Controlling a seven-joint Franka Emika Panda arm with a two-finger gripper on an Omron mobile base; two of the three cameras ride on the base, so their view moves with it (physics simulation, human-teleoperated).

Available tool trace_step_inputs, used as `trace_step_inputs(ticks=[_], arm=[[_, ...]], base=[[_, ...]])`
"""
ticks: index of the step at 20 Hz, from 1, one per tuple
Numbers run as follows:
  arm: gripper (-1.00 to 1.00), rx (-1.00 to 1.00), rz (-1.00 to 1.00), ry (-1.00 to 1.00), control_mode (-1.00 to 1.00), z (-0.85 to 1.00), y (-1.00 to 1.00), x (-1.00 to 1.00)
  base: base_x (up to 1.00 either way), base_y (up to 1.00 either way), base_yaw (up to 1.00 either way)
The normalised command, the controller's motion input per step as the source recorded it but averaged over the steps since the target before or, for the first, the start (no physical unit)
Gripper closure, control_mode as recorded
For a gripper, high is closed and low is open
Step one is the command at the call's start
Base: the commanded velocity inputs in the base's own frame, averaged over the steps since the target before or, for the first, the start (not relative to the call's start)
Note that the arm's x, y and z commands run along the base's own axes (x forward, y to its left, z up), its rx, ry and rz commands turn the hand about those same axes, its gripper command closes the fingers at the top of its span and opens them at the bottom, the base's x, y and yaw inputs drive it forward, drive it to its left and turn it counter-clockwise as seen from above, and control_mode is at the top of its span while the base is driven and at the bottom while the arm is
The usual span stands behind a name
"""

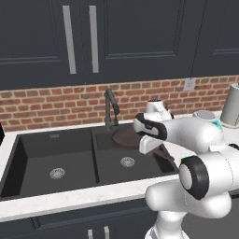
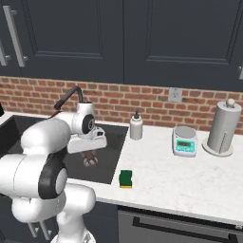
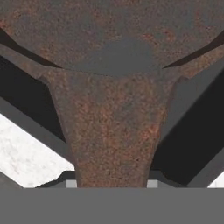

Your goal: Pick the pan and sponge and place them into the sink. Then turn on the water.

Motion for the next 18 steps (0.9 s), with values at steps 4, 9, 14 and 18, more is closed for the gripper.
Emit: trace_step_inputs(ticks=[4, 9, 14, 18], arm=[[1.0, 0.01, 0.01, -0.01, -1.0, -0.63, 0.04, 0.11], [1.0, 0.0, 0.01, -0.03, -1.0, -0.6, 0.0, 0.08], [1.0, 0.0, 0.03, 0.0, -1.0, -0.51, 0.0, 0.06], [1.0, 0.03, 0.05, -0.04, -1.0, -0.42, 0.0, 0.11]], base=[[0.0, 0.0, 0.0], [0.0, 0.0, 0.0], [0.0, 0.0, 0.0], [0.0, 0.0, 0.0]])
